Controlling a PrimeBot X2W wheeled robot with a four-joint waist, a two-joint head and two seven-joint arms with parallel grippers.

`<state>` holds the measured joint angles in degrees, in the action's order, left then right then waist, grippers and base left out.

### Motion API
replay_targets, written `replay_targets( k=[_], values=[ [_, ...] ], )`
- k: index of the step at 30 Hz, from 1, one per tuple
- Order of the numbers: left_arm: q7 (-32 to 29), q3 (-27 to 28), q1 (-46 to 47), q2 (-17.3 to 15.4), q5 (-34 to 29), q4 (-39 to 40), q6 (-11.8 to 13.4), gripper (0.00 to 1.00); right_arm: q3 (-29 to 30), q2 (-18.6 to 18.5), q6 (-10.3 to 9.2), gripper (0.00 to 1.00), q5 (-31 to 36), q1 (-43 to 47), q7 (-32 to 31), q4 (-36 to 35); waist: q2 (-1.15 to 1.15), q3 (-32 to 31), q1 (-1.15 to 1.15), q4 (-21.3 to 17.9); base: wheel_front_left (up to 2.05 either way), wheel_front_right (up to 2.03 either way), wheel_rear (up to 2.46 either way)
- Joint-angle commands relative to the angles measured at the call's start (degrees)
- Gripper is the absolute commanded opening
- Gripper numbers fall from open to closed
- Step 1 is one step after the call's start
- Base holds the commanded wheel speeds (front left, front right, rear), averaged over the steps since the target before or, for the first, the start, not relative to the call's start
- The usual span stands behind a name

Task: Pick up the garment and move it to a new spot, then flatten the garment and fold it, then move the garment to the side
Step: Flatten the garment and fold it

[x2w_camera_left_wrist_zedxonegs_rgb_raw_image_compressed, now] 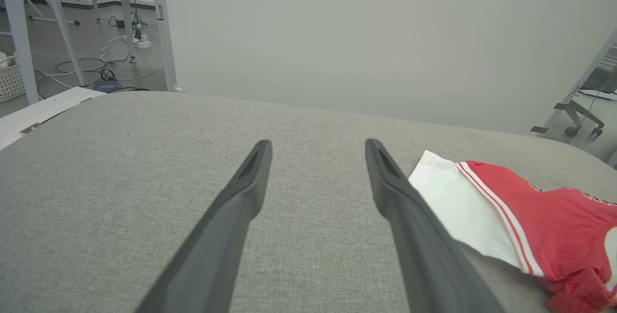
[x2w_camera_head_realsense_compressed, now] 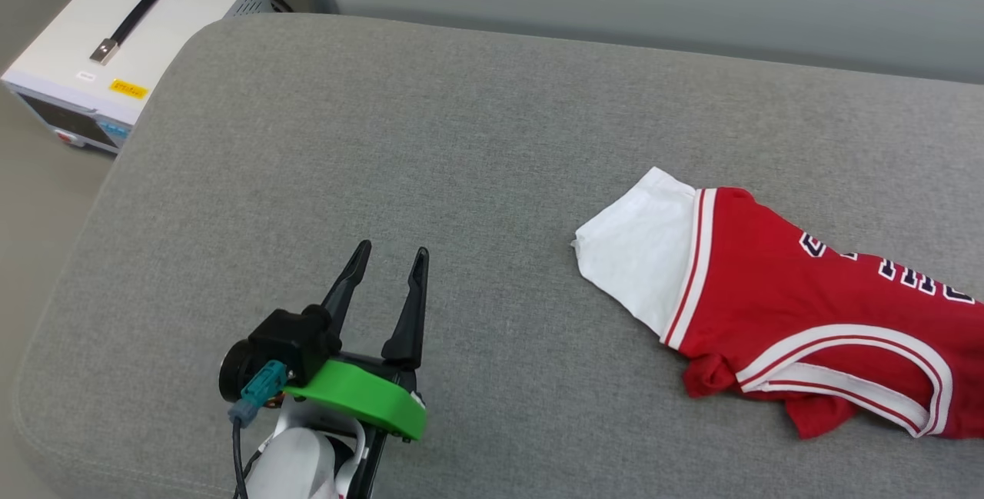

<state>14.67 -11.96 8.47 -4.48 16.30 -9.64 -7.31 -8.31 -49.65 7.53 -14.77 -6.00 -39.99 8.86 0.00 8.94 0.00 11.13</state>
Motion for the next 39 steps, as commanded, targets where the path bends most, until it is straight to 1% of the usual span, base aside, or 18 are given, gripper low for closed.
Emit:
replay_targets(
  k=[1, 4, 5, 6, 7, 12, 17, 19, 22, 26, 28, 30, 33, 39],
  values=[
    [0.33, -0.09, 0.91, -0.24, 0.27, 0.01, -0.17, 1.0, -0.95, 0.49, -0.04, 0.0, 0.42, -1.3, 1.24, 1.6, 0.0, 1.32, 0.0, 1.44, 0.0, 0.0, 0.0],
    [0.33, -0.23, 0.94, -0.22, 0.32, -0.18, -0.17, 1.0, -2.67, 3.57, -0.04, 0.0, -0.88, -3.04, 3.95, 6.44, 0.0, 1.46, 0.0, 1.81, 0.0, 0.0, 0.0],
    [0.33, -0.23, 0.9, -0.24, 0.31, -0.24, -0.17, 1.0, -2.98, 4.52, -0.04, 0.27, -1.34, -3.37, 4.47, 7.73, 0.0, 1.41, 0.0, 1.84, 0.0, 0.0, 0.0],
    [0.33, -0.19, 0.85, -0.3, 0.32, -0.32, -0.17, 1.0, -3.25, 5.73, -0.04, 0.87, -2.03, -3.63, 4.84, 9.27, 0.0, 1.26, 0.0, 1.8, 0.0, 0.0, 0.0],
    [0.33, -0.11, 0.8, -0.38, 0.34, -0.41, -0.17, 1.0, -3.45, 6.58, -0.04, 1.0, -2.53, -3.78, 5.0, 10.33, 0.0, 1.05, 0.0, 1.69, 0.0, 0.0, 0.0],
    [0.33, 0.43, 0.44, -0.91, 0.12, -0.9, -0.17, 1.0, -3.42, 9.68, -0.04, 1.0, -2.87, -5.0, 7.66, 13.65, 0.0, -0.85, 0.0, 0.06, 0.0, 0.0, 0.0],
    [0.33, 0.61, 0.09, -1.12, 0.26, -1.03, -0.17, 1.0, -1.14, 12.46, -0.04, 1.0, -4.21, -6.15, 10.93, 13.12, 0.0, -3.0, 0.0, -2.25, 0.0, 0.0, 0.0],
    [0.33, 0.8, -0.2, -1.18, 0.39, -1.15, -0.17, 1.0, -0.39, 13.47, -0.04, 1.0, -4.96, -6.2, 12.52, 11.4, 0.0, -4.17, 0.0, -3.48, 0.0, 0.0, 0.0],
    [0.33, 1.03, -0.5, -1.18, 0.85, -1.11, -0.17, 1.0, -0.15, 13.63, -0.04, 1.0, -4.54, -5.77, 15.08, 8.17, 0.0, -5.34, 0.0, -5.03, 0.0, 0.0, 0.0],
    [0.33, 0.97, -0.73, -1.02, 2.19, -0.76, -0.17, 1.0, 2.82, 15.73, -0.04, 1.0, -4.62, -4.62, 19.07, 3.86, 0.0, -6.73, 0.0, -6.84, 0.0, 0.0, 0.0],
    [0.33, 0.62, -0.85, -1.09, 2.24, -0.74, -0.17, 1.0, 4.96, 17.02, -0.04, 1.0, -3.3, -3.6, 22.49, 1.21, 0.0, -7.17, 0.0, -7.55, 0.0, 0.0, 0.0],
    [0.33, 0.88, -1.05, -1.05, 2.14, -0.93, -0.17, 1.0, 7.1, 19.16, -0.04, 1.0, -1.59, -2.06, 26.24, -1.16, 0.0, -7.44, 0.0, -8.33, 0.0, 0.0, 0.0],
    [0.33, 0.53, -1.51, -1.07, 2.11, -1.28, -0.17, 1.0, 9.44, 23.71, -0.04, 1.0, 0.07, 0.75, 31.05, -4.77, 0.0, -7.64, 0.0, -9.62, 0.0, 0.0, 0.0],
    [0.33, -0.62, -0.85, -1.62, 2.43, -2.41, -0.17, 1.0, 14.02, 32.94, -0.04, 1.0, 2.25, 4.82, 37.78, -11.14, 0.0, -6.57, 0.0, -12.17, 0.0, 0.0, 0.0]
  ],
)
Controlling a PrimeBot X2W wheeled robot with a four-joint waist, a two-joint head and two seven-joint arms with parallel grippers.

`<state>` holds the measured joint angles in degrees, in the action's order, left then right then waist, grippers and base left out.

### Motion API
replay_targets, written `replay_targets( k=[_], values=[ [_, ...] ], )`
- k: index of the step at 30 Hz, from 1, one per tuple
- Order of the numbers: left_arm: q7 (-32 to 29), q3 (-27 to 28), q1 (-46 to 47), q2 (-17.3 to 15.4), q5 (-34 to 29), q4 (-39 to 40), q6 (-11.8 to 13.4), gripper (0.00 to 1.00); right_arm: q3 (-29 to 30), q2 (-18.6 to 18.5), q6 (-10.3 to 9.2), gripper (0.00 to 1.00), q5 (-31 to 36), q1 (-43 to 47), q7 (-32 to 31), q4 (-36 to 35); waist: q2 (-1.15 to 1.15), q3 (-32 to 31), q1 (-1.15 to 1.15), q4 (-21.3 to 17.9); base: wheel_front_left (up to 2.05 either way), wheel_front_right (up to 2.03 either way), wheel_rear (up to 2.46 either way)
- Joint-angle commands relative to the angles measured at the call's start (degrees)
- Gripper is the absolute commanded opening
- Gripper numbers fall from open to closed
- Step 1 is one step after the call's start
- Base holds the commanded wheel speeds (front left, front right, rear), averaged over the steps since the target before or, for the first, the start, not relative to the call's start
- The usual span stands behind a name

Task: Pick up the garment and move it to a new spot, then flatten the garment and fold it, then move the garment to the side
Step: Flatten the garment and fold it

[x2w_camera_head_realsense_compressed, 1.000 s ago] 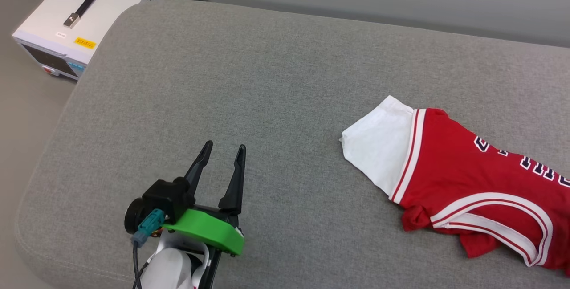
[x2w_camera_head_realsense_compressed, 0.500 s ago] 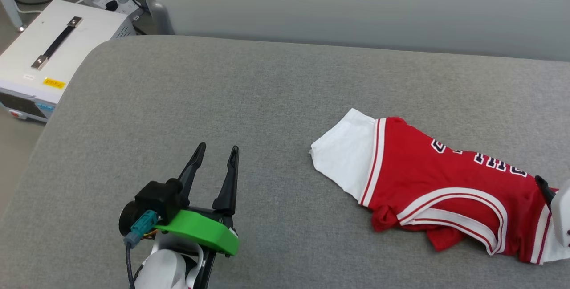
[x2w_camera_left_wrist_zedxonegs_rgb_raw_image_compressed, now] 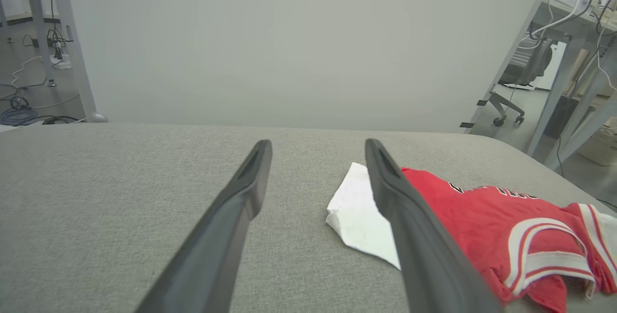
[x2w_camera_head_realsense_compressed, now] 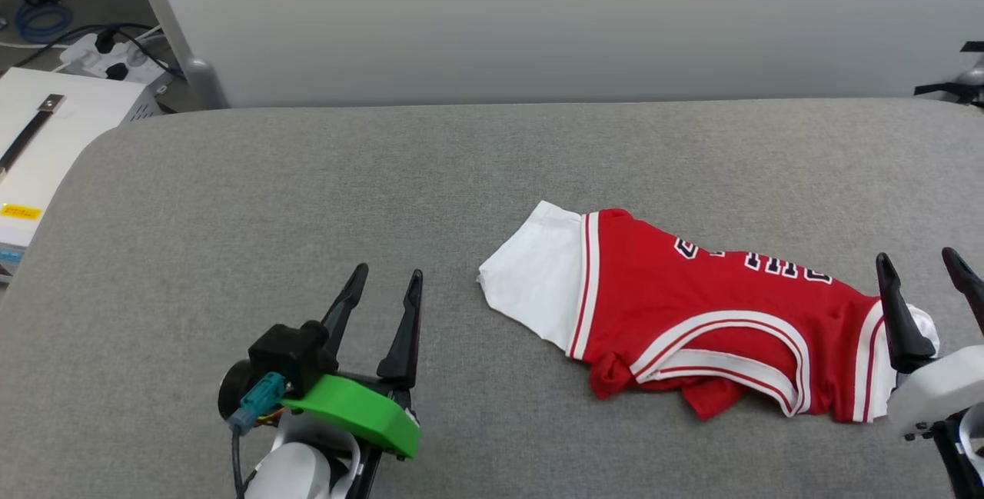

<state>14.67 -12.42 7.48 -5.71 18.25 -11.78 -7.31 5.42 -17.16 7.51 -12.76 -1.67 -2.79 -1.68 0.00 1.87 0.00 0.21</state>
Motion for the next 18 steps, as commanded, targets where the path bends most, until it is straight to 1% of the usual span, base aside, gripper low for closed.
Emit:
replay_targets(
  k=[1, 3, 5, 7, 9, 11, 13, 16, 17, 18],
  values=[
    [0.29, -0.91, 0.52, -0.68, 0.69, -0.9, -0.17, 1.0, 0.61, 1.56, -0.02, 1.0, 0.46, 0.83, 1.17, -1.41, 0.0, 0.8, 0.0, -1.74, 0.0, 0.0, 0.0],
    [-0.7, -2.69, 2.17, -1.91, 0.88, -2.34, -0.17, 1.0, 0.99, 3.59, -0.02, 1.0, 0.99, 1.36, 2.08, -2.97, 0.0, 1.56, 0.0, -2.94, 0.0, 0.0, 0.0],
    [-2.94, -3.93, 4.64, -2.87, 1.44, -3.44, -0.17, 1.0, 1.18, 4.92, -0.02, 1.0, 1.57, 1.56, 2.24, -3.91, 0.0, 2.28, 0.0, -4.06, 0.0, 0.0, 0.0],
    [-6.95, -6.29, 7.9, -4.28, 1.86, -4.38, -0.17, 1.0, 1.46, 5.84, -0.02, 1.0, 1.94, 1.69, 2.29, -4.71, 0.0, 3.11, 0.0, -5.05, 0.0, 0.0, 0.0],
    [-12.68, -9.93, 11.91, -6.26, 2.57, -5.11, -0.18, 1.0, 1.99, 6.55, -0.02, 1.0, 2.24, 1.76, 2.31, -5.35, 0.0, 4.03, 0.0, -5.82, 0.0, 0.0, 0.0],
    [-18.54, -11.47, 16.34, -7.36, 4.15, -5.88, -0.18, 1.0, 2.36, 6.88, -0.02, 1.0, 2.5, 1.76, 2.38, -5.88, 0.0, 5.06, 0.0, -6.42, 0.0, 0.0, 0.0],
    [-25.4, -12.44, 20.99, -7.88, 6.47, -6.76, -0.18, 1.0, 2.81, 7.17, -0.02, 1.0, 2.53, 1.58, 2.52, -6.28, 0.0, 6.33, 0.0, -6.9, 0.0, 0.0, 0.0],
    [-38.05, -14.76, 27.13, -9.08, 9.38, -8.69, -0.18, 1.0, 3.01, 7.64, -0.02, 1.0, 2.77, 1.07, 2.65, -6.25, 0.0, 7.93, 0.0, -7.85, 0.0, 0.0, 0.0],
    [-49.68, -16.81, 31.5, -10.37, 12.42, -10.8, -0.18, 1.0, 3.3, 8.27, -0.02, 1.0, 3.73, 0.21, 3.03, -5.72, 0.0, 9.46, 0.0, -8.94, 0.0, 0.0, 0.0],
    [-52.06, -17.24, 32.47, -10.78, 12.86, -11.36, -0.18, 1.0, 3.22, 8.49, -0.02, 1.0, 3.77, -0.1, 3.25, -5.56, 0.0, 9.82, 0.0, -9.23, 0.0, 0.0, 0.0]
  ],
)
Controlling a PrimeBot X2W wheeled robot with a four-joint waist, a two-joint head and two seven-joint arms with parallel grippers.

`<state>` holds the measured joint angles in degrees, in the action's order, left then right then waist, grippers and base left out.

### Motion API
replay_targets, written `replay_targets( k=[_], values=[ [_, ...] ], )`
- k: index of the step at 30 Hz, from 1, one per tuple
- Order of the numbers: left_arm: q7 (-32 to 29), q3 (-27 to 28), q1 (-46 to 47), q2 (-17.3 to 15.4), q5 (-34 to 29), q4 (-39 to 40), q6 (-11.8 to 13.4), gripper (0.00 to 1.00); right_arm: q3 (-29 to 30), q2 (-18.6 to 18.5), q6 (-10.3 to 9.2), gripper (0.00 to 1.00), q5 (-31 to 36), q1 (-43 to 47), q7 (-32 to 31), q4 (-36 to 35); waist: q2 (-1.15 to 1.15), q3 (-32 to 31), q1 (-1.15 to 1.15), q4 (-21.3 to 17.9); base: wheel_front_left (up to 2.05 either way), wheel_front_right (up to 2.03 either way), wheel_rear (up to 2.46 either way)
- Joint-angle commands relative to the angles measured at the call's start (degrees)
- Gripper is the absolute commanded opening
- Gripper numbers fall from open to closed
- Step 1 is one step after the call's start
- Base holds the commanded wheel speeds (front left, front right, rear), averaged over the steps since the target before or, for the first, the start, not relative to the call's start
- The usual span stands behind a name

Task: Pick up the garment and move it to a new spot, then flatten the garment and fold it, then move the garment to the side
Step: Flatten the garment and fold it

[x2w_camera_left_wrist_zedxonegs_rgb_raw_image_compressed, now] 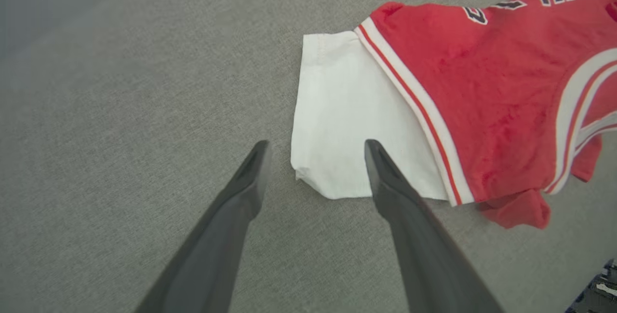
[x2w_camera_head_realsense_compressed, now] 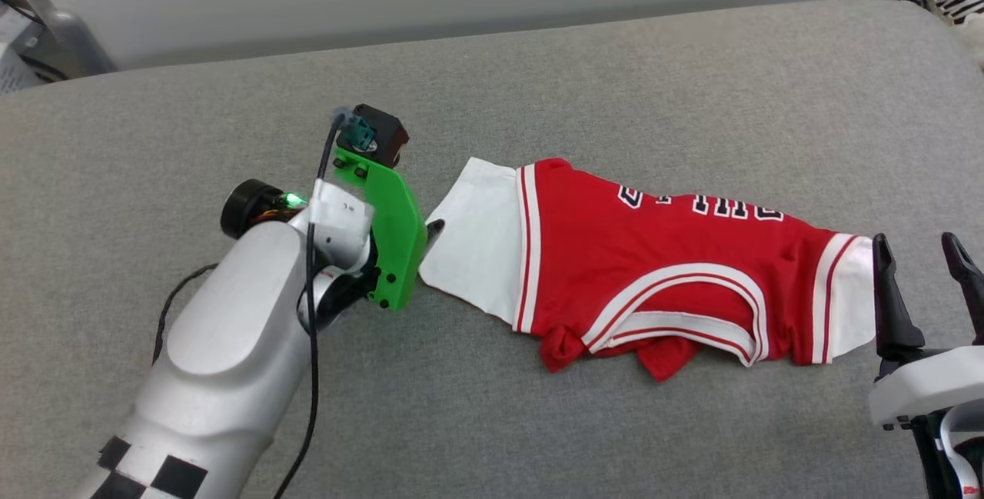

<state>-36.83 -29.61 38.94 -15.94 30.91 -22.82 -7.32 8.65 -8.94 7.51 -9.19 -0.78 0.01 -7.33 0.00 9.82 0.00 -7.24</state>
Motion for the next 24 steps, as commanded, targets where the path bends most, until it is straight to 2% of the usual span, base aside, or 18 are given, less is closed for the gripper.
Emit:
replay_targets(
  k=[1, 5, 9, 19, 20, 21, 24],
  values=[
    [-3.16, -0.36, 2.01, -1.11, 0.56, -1.1, -0.16, 1.0, -0.27, 0.48, -0.02, 1.0, 0.23, -1.37, 0.7, 0.26, 0.0, 2.45, 0.0, -2.29, 0.0, 0.0, 0.0],
    [-8.32, -1.55, 3.95, -2.76, 0.66, -3.52, -0.12, 1.0, -1.17, 1.19, -0.02, 1.0, 0.17, -2.53, 1.65, 1.13, 0.0, 4.18, 0.0, -3.96, 0.0, 0.0, 0.0],
    [-8.9, -0.98, 4.2, -3.12, 1.05, -5.73, 0.94, 1.0, -1.69, 1.64, -0.02, 1.0, 0.01, -3.22, 2.58, 2.23, 0.0, 5.69, 0.0, -5.38, 0.0, 0.0, 0.0],
    [-9.44, -1.38, 4.57, -3.17, 1.38, -10.07, 1.48, 1.0, -1.32, 1.78, -0.02, 1.0, 0.16, -4.18, 3.97, 4.18, 0.0, 7.78, 0.0, -6.44, 0.0, 0.0, 0.0],
    [-9.52, -1.49, 4.5, -3.09, 1.52, -10.48, 1.42, 0.65, -1.34, 1.82, -0.02, 1.0, 0.19, -4.32, 4.0, 4.22, 0.0, 7.91, 0.0, -6.42, 0.0, 0.0, 0.0],
    [-9.92, -1.86, 4.41, -3.15, 1.66, -10.93, 1.25, 0.02, -1.38, 1.84, -0.02, 1.0, 0.25, -4.49, 4.0, 4.24, 0.0, 8.01, 0.0, -6.33, 0.0, 0.0, 0.0],
    [-10.65, -2.28, 4.2, -3.1, 2.91, -11.48, 0.77, 0.0, -1.13, 1.8, -0.02, 1.0, 0.4, -4.75, 3.88, 4.24, 0.0, 7.81, 0.0, -5.76, 0.0, 0.0, 0.0]
  ],
)
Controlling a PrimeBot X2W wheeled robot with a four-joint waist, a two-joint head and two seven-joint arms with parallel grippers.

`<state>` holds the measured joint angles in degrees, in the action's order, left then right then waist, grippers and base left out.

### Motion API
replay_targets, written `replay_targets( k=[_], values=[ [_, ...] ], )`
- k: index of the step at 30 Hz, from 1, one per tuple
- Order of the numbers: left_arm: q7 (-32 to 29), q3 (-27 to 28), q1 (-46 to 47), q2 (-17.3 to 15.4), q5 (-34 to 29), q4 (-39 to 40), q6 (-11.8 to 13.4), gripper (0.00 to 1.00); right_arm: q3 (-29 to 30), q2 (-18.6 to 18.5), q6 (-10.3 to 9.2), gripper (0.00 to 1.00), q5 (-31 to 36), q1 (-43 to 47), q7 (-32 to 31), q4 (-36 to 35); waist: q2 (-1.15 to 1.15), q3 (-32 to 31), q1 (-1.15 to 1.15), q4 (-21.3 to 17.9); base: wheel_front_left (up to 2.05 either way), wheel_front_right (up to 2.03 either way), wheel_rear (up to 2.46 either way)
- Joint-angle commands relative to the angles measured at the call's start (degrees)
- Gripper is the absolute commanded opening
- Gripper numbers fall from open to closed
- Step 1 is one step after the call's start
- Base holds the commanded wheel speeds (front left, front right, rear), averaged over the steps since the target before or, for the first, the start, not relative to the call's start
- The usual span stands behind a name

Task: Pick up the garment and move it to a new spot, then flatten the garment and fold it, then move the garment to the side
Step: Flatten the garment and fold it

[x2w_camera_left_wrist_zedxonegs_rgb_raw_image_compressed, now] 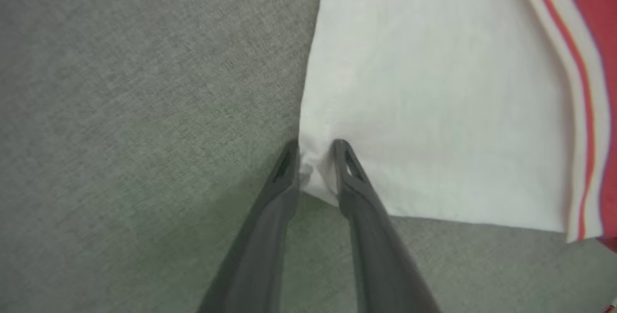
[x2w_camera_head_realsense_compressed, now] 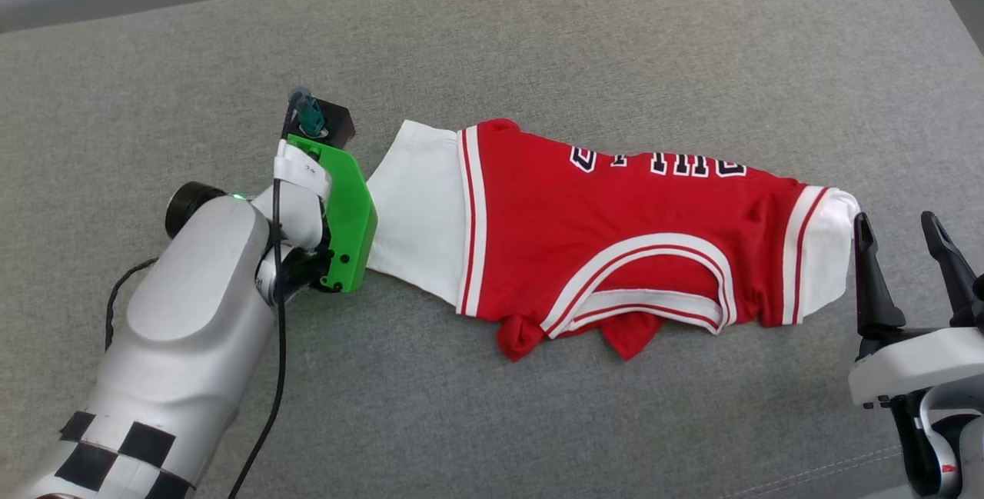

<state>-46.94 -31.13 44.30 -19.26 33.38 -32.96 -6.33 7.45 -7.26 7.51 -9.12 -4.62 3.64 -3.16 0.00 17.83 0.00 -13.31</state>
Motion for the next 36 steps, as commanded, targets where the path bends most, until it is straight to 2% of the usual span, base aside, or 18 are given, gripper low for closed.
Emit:
replay_targets(
  k=[1, 6, 15, 22, 27, 29, 30, 33, 34, 36],
  values=[
    [-0.21, -0.51, -1.26, 0.4, 1.11, -1.39, -0.31, 0.0, 0.35, 0.08, -0.02, 1.0, 0.4, -0.87, 0.17, 0.04, 0.0, -0.48, 0.0, 0.73, 0.0, 0.0, 0.0],
    [2.62, 1.57, -2.49, 0.36, 3.65, -1.32, -0.35, 0.0, 0.6, -0.61, -0.02, 1.0, 0.77, -0.37, -0.66, 0.18, 0.0, -2.63, 0.0, 2.83, 0.0, 0.0, 0.0],
    [11.57, 9.04, -9.2, -2.23, 8.36, 1.71, 2.77, 0.0, 0.67, -2.47, -0.02, 1.0, 0.2, 2.11, -3.83, 0.89, 0.0, -8.62, 0.0, 8.36, 0.0, 0.0, 0.0],
    [14.87, 12.61, -17.76, -5.42, 10.28, 7.5, 5.32, 0.0, 1.04, -2.55, -0.02, 1.0, 0.4, 4.28, -6.48, 0.78, 0.0, -11.22, 0.0, 11.88, 0.0, 0.0, 0.0],
    [15.79, 13.75, -24.45, -5.97, 11.64, 12.99, 7.0, 0.0, 1.36, -2.29, -0.02, 1.0, 0.41, 5.56, -9.23, 1.39, 0.0, -12.24, 0.0, 13.26, 0.0, 0.0, 0.0],
    [15.85, 13.09, -29.69, -5.89, 11.74, 19.52, 8.29, 0.0, 1.76, -1.98, -0.02, 1.0, -0.3, 6.45, -12.23, 1.79, 0.0, -11.92, 0.0, 14.35, 0.0, 0.0, 0.0],
    [15.61, 13.07, -31.31, -5.66, 11.72, 24.22, 9.8, 0.0, 2.26, -2.06, -0.02, 1.0, -1.8, 6.04, -15.77, 1.73, 0.0, -11.08, 0.0, 14.79, 0.0, 0.0, 0.0],
    [15.78, 13.31, -31.78, -5.29, 11.38, 28.29, 11.5, 0.0, 2.53, -3.39, -0.02, 1.0, -2.69, 4.93, -21.49, 1.4, 0.0, -10.05, 0.0, 14.96, 0.0, 0.0, 0.0],
    [15.75, 13.6, -32.21, -5.06, 11.23, 32.18, 12.95, 0.0, 2.62, -4.88, -0.02, 1.0, -4.22, 2.62, -29.67, 1.23, 0.0, -8.82, 0.0, 14.97, 0.0, 0.0, 0.0],
    [15.54, 13.42, -32.41, -5.23, 10.7, 34.3, 13.67, 0.0, 2.23, -5.94, -0.02, 1.0, -5.56, 1.01, -36.33, 1.35, 0.0, -8.03, 0.0, 15.07, 0.0, 0.0, 0.0]
  ],
)
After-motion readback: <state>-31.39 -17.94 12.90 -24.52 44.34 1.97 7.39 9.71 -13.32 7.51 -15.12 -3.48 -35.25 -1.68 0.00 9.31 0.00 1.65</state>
